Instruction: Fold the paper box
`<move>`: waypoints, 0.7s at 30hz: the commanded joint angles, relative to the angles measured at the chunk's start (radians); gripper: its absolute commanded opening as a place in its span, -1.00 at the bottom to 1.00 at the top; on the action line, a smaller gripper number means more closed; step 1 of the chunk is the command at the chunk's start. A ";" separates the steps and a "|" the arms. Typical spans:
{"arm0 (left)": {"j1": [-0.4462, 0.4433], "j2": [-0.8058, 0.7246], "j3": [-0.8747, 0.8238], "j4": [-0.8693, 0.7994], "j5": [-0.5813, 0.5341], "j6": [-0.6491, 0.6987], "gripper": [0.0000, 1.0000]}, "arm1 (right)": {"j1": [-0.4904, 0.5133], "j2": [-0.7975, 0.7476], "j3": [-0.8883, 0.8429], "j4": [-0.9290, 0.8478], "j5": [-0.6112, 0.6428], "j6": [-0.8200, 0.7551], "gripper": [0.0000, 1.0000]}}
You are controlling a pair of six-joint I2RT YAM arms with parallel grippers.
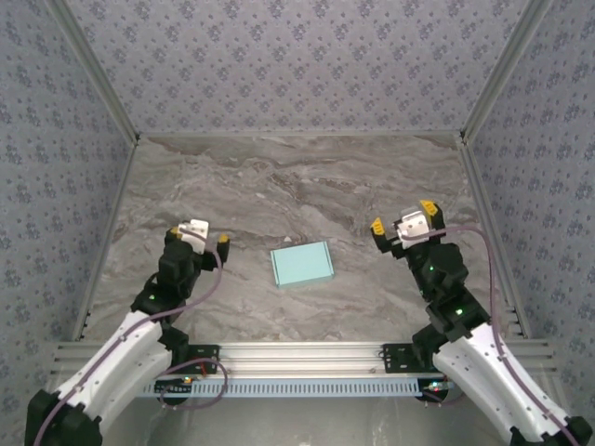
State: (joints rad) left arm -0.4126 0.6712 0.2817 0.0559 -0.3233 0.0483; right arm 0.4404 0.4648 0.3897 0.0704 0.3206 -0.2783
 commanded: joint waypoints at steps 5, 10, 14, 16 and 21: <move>0.174 0.184 -0.071 0.402 0.158 0.070 0.99 | -0.267 0.118 -0.255 0.329 -0.061 0.267 1.00; 0.255 0.362 -0.104 0.603 0.309 0.069 0.99 | -0.368 0.393 -0.318 0.583 -0.196 0.203 1.00; 0.270 0.491 -0.050 0.655 0.382 0.098 0.98 | -0.386 0.601 -0.277 0.742 -0.262 0.165 1.00; 0.286 0.560 -0.026 0.712 0.403 0.074 0.99 | -0.388 0.724 -0.250 0.844 -0.265 0.166 1.00; 0.334 0.649 -0.002 0.779 0.419 0.093 0.99 | -0.405 1.004 -0.169 0.998 -0.207 0.206 1.00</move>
State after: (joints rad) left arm -0.1143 1.2854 0.2638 0.6945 0.0452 0.1307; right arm 0.0509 1.3758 0.1783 0.8967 0.0925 -0.0929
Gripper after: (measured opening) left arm 0.993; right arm 0.999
